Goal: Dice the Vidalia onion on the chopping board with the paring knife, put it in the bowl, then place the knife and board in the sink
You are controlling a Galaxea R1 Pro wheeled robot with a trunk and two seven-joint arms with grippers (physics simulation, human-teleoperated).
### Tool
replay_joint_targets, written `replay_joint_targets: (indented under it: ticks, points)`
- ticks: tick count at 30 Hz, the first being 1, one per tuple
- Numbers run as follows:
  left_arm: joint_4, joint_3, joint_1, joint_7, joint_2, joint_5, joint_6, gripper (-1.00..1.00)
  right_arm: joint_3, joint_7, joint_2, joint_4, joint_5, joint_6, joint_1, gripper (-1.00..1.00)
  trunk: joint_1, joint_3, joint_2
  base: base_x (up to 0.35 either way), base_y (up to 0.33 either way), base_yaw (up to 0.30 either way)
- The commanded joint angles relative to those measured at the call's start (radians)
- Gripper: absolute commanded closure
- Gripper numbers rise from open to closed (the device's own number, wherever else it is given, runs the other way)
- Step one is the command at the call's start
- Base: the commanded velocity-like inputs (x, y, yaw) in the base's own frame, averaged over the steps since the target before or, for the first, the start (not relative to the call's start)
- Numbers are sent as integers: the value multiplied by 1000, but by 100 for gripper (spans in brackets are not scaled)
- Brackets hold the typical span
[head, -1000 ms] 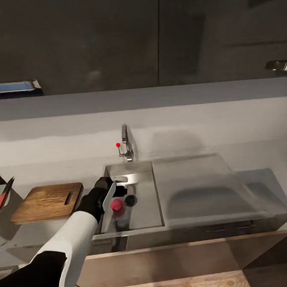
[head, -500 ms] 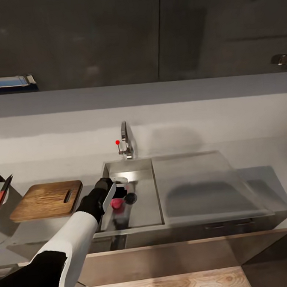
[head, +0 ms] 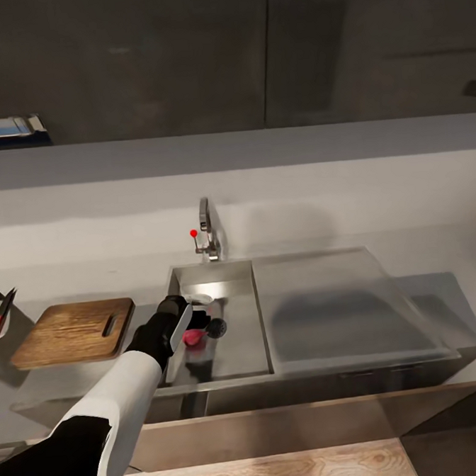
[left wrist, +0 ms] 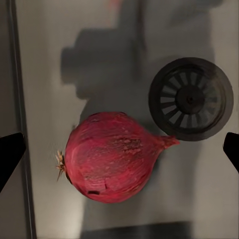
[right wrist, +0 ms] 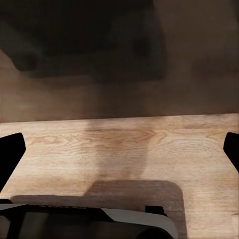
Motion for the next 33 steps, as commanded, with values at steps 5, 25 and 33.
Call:
replay_joint_targets:
  ticks: [5,25,33]
  points:
    - [1,-4,-1,7,1,7,4,-100,-8,7,2,-2,9,-1,0,-100,1,-10,-2,39,0,0]
    - [14,-4,-1,7,1,7,4,-100,-8,6,2,-2,9,-2,0,-100,1,-42,-2,1,0,0]
    - [17,-4,-1,7,1,7,4,-100,-8,6,2,-2,9,-2,0,-100,1,-55,-2,0,0,0]
